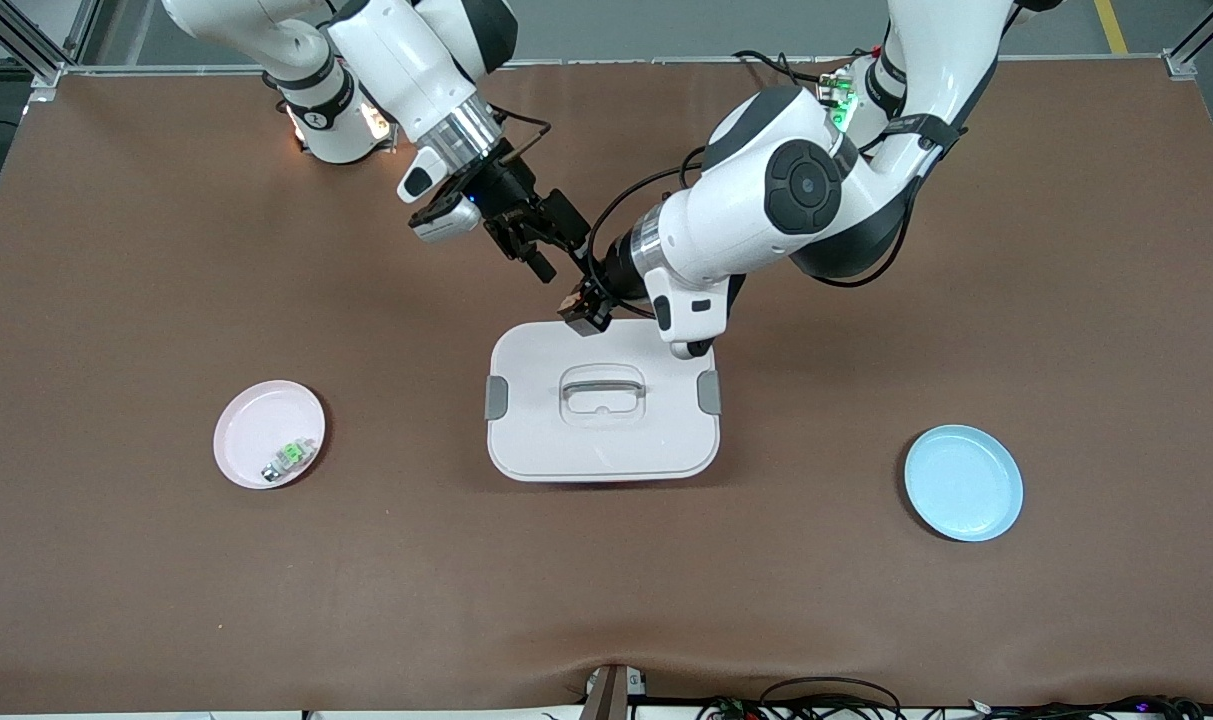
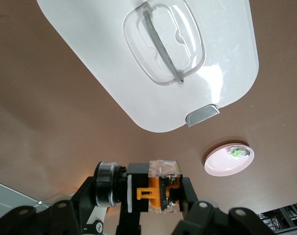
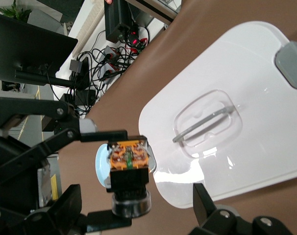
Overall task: Transfer orange switch to right arm and place
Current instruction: 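Carry the switch above the box while the right gripper reaches it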
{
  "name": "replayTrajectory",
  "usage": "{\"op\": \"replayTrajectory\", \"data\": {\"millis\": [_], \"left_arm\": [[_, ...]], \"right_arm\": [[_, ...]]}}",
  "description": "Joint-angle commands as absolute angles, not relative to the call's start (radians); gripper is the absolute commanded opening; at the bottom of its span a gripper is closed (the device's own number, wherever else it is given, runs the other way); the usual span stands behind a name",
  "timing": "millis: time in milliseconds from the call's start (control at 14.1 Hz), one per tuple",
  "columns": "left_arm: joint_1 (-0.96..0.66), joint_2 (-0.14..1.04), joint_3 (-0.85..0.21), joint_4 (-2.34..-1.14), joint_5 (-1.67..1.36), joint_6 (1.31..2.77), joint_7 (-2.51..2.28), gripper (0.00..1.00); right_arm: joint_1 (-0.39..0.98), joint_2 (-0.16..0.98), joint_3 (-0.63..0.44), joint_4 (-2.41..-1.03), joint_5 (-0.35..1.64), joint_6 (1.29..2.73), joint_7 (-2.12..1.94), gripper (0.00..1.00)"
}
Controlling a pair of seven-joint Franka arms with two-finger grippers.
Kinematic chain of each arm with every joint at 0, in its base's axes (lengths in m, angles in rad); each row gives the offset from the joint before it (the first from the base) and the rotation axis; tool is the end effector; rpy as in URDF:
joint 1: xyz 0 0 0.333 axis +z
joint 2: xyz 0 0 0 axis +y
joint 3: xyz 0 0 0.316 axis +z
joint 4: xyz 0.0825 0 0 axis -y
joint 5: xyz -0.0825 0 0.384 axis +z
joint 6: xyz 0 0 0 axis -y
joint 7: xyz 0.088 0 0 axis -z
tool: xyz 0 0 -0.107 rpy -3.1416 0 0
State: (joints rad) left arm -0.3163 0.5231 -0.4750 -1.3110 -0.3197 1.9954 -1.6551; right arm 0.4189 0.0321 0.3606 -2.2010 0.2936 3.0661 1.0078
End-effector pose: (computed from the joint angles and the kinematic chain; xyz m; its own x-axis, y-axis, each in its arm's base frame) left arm 0.5454 -0.4696 0.4925 0.4513 0.7201 -0.5270 0.8765 -0.4687 0.1100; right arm 0.4314 0.3917 0.4665 0.8167 -0.5504 0.1735 -0.2736 -0.6339 -0.7234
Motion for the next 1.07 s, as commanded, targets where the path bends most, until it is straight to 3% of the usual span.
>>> {"op": "replayTrajectory", "data": {"millis": [0,995], "left_arm": [[-0.327,0.531,-0.469,-1.29,-0.321,1.999,-1.675,0.06],[-0.325,0.531,-0.456,-1.29,-0.321,1.999,-1.664,0.07]], "right_arm": [[0.396,0.072,0.368,-2.135,0.259,3.037,1.002,1.0],[0.396,0.124,0.365,-2.111,0.264,3.042,1.109,1.0]]}}
